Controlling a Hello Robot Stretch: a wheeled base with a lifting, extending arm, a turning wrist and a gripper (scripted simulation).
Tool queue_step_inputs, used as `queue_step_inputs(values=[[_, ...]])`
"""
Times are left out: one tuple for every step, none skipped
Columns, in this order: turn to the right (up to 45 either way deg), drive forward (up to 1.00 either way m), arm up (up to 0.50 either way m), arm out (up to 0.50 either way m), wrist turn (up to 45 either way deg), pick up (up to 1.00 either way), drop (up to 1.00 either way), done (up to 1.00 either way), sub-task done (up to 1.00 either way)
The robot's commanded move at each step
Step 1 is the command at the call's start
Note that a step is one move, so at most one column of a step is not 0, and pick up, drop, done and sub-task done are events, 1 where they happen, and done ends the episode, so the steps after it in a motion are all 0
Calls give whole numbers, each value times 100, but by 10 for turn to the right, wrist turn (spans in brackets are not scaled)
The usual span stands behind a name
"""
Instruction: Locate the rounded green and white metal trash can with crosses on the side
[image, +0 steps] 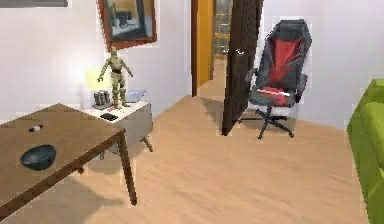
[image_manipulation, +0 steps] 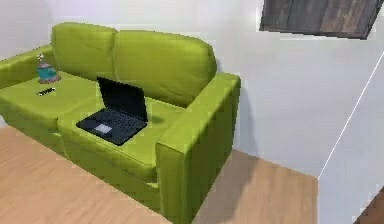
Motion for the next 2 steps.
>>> queue_step_inputs(values=[[0,100,0,0,0,0,0,0,0],[0,100,0,0,0,0,0,0,0]])
